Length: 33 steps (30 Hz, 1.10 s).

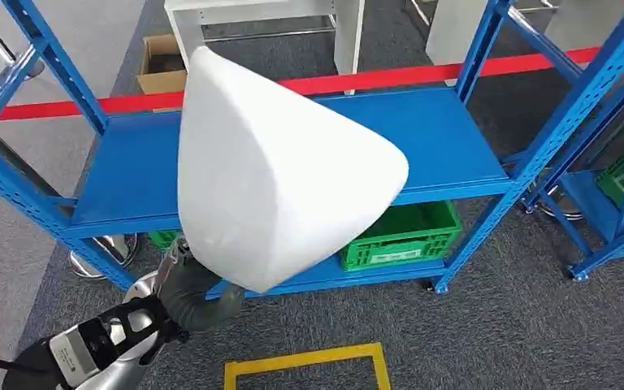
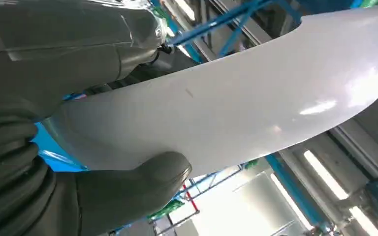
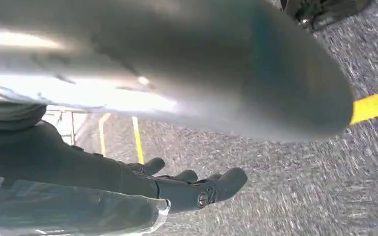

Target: Take the parts from the cabinet and place them on the table.

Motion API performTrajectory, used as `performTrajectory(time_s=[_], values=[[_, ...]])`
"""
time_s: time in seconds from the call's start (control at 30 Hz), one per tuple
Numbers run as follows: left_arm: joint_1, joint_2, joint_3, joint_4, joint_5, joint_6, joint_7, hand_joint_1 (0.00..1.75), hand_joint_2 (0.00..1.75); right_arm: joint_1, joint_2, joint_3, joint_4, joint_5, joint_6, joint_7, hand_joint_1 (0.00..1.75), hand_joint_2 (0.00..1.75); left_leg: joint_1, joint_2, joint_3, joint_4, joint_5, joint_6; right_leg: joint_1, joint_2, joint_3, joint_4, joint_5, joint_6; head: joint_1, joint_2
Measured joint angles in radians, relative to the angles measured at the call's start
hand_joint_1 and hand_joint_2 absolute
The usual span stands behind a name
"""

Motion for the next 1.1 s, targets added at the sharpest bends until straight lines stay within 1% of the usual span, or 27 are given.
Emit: performTrajectory(time_s=[0.03, 0.07, 0.1, 0.13, 0.17, 0.2, 0.23, 0.27, 0.33, 0.37, 0.4, 0.43, 0.53, 0.57, 0.6, 0.67, 0.7, 0.73, 0.77, 0.8, 0.83, 0.87, 0.9, 0.93, 1.03, 1.07, 1.1], values=[[-0.001, 0.001, -0.005, 0.008, 0.001, 0.000, 0.000, 1.75, 1.75, 0.003, 0.006, -0.006, 0.001, -0.004, -0.003, 0.001, 0.00, 0.00, 0.001, -0.001, -0.006, 0.002, 0.004, -0.002, -0.010, -0.004, -0.014, -0.005, 0.011, -0.014, 0.002, 0.000], [-0.003, 0.001, -0.008, 0.012, 0.003, 0.000, 0.000, 1.75, 1.75, -0.001, 0.006, -0.009, 0.000, -0.006, -0.007, 0.001, 0.00, 0.00, 0.001, -0.010, -0.017, 0.016, -0.031, -0.012, -0.009, -0.007, -0.023, -0.004, 0.022, -0.022, 0.004, 0.000], [-0.008, 0.001, -0.011, 0.016, 0.003, -0.002, 0.000, 1.75, 1.75, -0.003, 0.006, -0.011, 0.000, -0.010, -0.014, 0.003, 0.00, 0.00, 0.005, -0.018, -0.032, 0.061, -0.092, -0.019, -0.011, -0.008, -0.039, -0.005, 0.033, -0.029, -0.001, 0.000], [-0.014, 0.001, -0.014, 0.021, 0.003, -0.002, 0.000, 1.75, 1.75, -0.003, 0.007, -0.014, 0.000, -0.015, -0.018, 0.004, 0.00, 0.00, 0.009, -0.019, -0.050, 0.125, -0.152, -0.026, -0.011, -0.008, -0.054, -0.004, 0.044, -0.030, -0.005, 0.000], [-0.019, 0.000, -0.017, 0.027, 0.004, -0.005, 0.000, 1.75, 1.75, -0.003, 0.010, -0.018, 0.000, -0.018, -0.020, 0.004, 0.00, 0.00, 0.012, -0.018, -0.067, 0.197, -0.201, -0.029, -0.011, -0.008, -0.070, -0.004, 0.057, -0.029, -0.004, 0.000], [-0.024, -0.001, -0.022, 0.037, 0.005, -0.008, 0.000, 1.75, 1.75, -0.003, 0.010, -0.021, 0.000, -0.018, -0.029, 0.004, 0.00, 0.00, 0.014, -0.018, -0.081, 0.276, -0.233, -0.031, -0.011, -0.008, -0.086, -0.003, 0.071, -0.028, -0.005, 0.000], [-0.026, -0.001, -0.026, 0.045, 0.007, -0.010, 0.000, 1.75, 1.75, -0.003, 0.013, -0.022, 0.000, -0.011, -0.044, 0.004, 0.00, 0.00, 0.014, -0.018, -0.078, 0.308, -0.228, -0.030, -0.011, -0.009, -0.101, -0.003, 0.082, -0.027, -0.007, 0.000], [-0.029, -0.002, -0.030, 0.053, 0.011, -0.010, 0.000, 1.75, 1.75, -0.002, 0.014, -0.022, 0.000, -0.001, -0.063, 0.002, 0.00, 0.00, 0.015, -0.019, -0.057, 0.302, -0.199, -0.029, -0.011, -0.009, -0.115, -0.002, 0.094, -0.025, -0.006, 0.000], [-0.041, -0.006, -0.037, 0.064, 0.018, -0.004, 0.000, 1.75, 1.75, 0.000, 0.018, -0.020, 0.000, 0.029, -0.120, -0.022, 0.00, 0.00, 0.015, -0.019, 0.045, 0.179, -0.125, -0.021, -0.011, -0.008, -0.140, -0.002, 0.116, -0.019, -0.006, 0.000], [-0.049, -0.010, -0.039, 0.068, 0.021, -0.002, 0.000, 1.75, 1.75, 0.000, 0.021, -0.017, 0.000, 0.041, -0.140, -0.034, 0.00, 0.00, 0.013, -0.022, 0.117, 0.081, -0.117, -0.016, -0.011, -0.007, -0.148, -0.002, 0.126, -0.015, -0.006, 0.000], [-0.056, -0.013, -0.041, 0.069, 0.023, -0.002, 0.000, 1.75, 1.75, -0.001, 0.022, -0.012, 0.000, 0.047, -0.142, -0.043, 0.00, 0.00, 0.011, -0.025, 0.173, -0.007, -0.152, -0.010, -0.009, -0.006, -0.152, -0.001, 0.134, -0.010, -0.007, 0.000], [-0.060, -0.017, -0.043, 0.070, 0.022, -0.002, 0.000, 1.75, 1.75, 0.000, 0.022, -0.010, 0.000, 0.047, -0.138, -0.048, 0.00, 0.00, 0.007, -0.028, 0.192, -0.045, -0.164, -0.010, -0.009, -0.007, -0.153, -0.003, 0.143, -0.002, -0.003, 0.000], [-0.064, -0.026, -0.051, 0.077, 0.013, -0.002, 0.000, 1.75, 1.75, 0.005, 0.019, -0.011, 0.000, 0.018, -0.049, -0.098, 0.00, 0.00, -0.002, -0.027, 0.168, -0.043, -0.140, 0.011, -0.014, -0.006, -0.149, -0.026, 0.177, 0.024, -0.010, 0.000], [-0.066, -0.029, -0.053, 0.080, 0.012, -0.001, 0.000, 1.75, 1.75, 0.006, 0.018, -0.011, 0.000, 0.015, -0.034, -0.109, 0.00, 0.00, 0.007, -0.018, 0.162, -0.050, -0.122, 0.020, -0.018, -0.004, -0.155, -0.014, 0.162, 0.023, -0.012, 0.000], [-0.067, -0.033, -0.054, 0.082, 0.010, 0.001, 0.000, 1.75, 1.75, 0.007, 0.020, -0.011, 0.000, 0.011, -0.014, -0.124, 0.00, 0.00, 0.006, -0.019, 0.147, -0.050, -0.110, 0.031, -0.016, -0.006, -0.172, 0.021, 0.102, 0.022, -0.006, 0.000], [-0.066, -0.037, -0.055, 0.087, 0.003, 0.005, 0.000, 1.75, 1.75, 0.007, 0.017, -0.011, 0.000, 0.010, -0.001, -0.137, 0.00, 0.00, 0.002, -0.016, 0.120, -0.049, -0.087, 0.038, -0.014, -0.006, -0.206, 0.159, -0.021, 0.027, -0.001, 0.000], [-0.064, -0.037, -0.056, 0.089, 0.002, 0.007, 0.000, 1.75, 1.75, 0.007, 0.013, -0.011, 0.000, 0.009, 0.008, -0.146, 0.00, 0.00, 0.000, -0.014, 0.105, -0.048, -0.075, 0.039, -0.014, -0.006, -0.220, 0.235, -0.058, 0.030, 0.000, 0.000], [-0.060, -0.037, -0.056, 0.090, 0.002, 0.008, 0.000, 1.75, 1.75, 0.008, 0.011, -0.011, 0.000, 0.008, 0.014, -0.154, 0.00, 0.00, -0.001, -0.011, 0.095, -0.047, -0.063, 0.039, -0.013, -0.006, -0.222, 0.291, -0.059, 0.032, 0.000, 0.000], [-0.057, -0.036, -0.056, 0.092, 0.002, 0.009, 0.000, 1.75, 1.75, 0.008, 0.009, -0.011, 0.000, 0.007, 0.019, -0.159, 0.00, 0.00, -0.001, -0.011, 0.080, -0.045, -0.053, 0.037, -0.013, -0.006, -0.207, 0.299, -0.034, 0.030, 0.000, 0.000], [-0.056, -0.036, -0.056, 0.092, 0.002, 0.008, 0.000, 1.75, 1.75, 0.009, 0.009, -0.011, 0.000, 0.006, 0.024, -0.164, 0.00, 0.00, -0.001, -0.011, 0.064, -0.041, -0.043, 0.035, -0.013, -0.007, -0.170, 0.268, 0.005, 0.028, 0.001, 0.000], [-0.056, -0.035, -0.056, 0.092, 0.002, 0.007, 0.000, 1.75, 1.75, 0.009, 0.008, -0.011, 0.000, 0.004, 0.026, -0.168, 0.00, 0.00, -0.001, -0.011, 0.052, -0.036, -0.036, 0.033, -0.013, -0.007, -0.118, 0.202, 0.035, 0.025, 0.001, 0.000], [-0.057, -0.034, -0.054, 0.092, 0.003, 0.005, 0.000, 1.75, 1.75, 0.009, 0.005, -0.012, 0.000, 0.002, 0.027, -0.170, 0.00, 0.00, -0.001, -0.011, 0.040, -0.028, -0.031, 0.029, -0.013, -0.007, -0.045, 0.102, 0.044, 0.020, 0.001, 0.000], [-0.057, -0.034, -0.053, 0.092, 0.004, 0.004, 0.000, 1.75, 1.75, 0.008, 0.002, -0.013, 0.000, -0.006, 0.026, -0.170, 0.00, 0.00, -0.003, -0.010, 0.031, -0.020, -0.028, 0.025, -0.011, -0.007, 0.008, 0.019, 0.017, 0.015, 0.001, 0.000], [-0.060, -0.033, -0.053, 0.095, 0.005, 0.003, 0.000, 1.75, 1.75, 0.007, 0.000, -0.016, 0.000, -0.015, 0.024, -0.171, 0.00, 0.00, -0.006, -0.010, 0.023, -0.014, -0.024, 0.019, -0.008, -0.007, 0.027, -0.021, 0.004, 0.013, -0.002, 0.000], [-0.063, -0.032, -0.053, 0.111, 0.006, 0.004, 0.000, 1.75, 1.75, 0.008, -0.003, -0.031, 0.000, -0.035, 0.019, -0.170, 0.00, 0.00, -0.003, 0.000, 0.010, -0.015, -0.008, 0.002, -0.004, -0.001, 0.007, -0.030, 0.003, -0.008, -0.001, 0.000], [-0.064, -0.032, -0.053, 0.117, 0.006, 0.005, 0.000, 1.75, 1.75, 0.010, -0.002, -0.036, 0.000, -0.039, 0.018, -0.170, 0.00, 0.00, -0.001, -0.003, 0.005, -0.009, -0.013, -0.005, -0.012, -0.001, 0.004, -0.033, 0.013, -0.017, 0.002, 0.000], [-0.067, -0.032, -0.053, 0.117, 0.006, 0.005, 0.000, 1.75, 1.75, 0.010, -0.002, -0.037, 0.000, -0.039, 0.018, -0.170, 0.00, 0.00, 0.000, -0.011, -0.005, 0.014, -0.048, -0.014, -0.012, 0.003, -0.002, -0.033, 0.020, -0.022, 0.002, 0.000]])
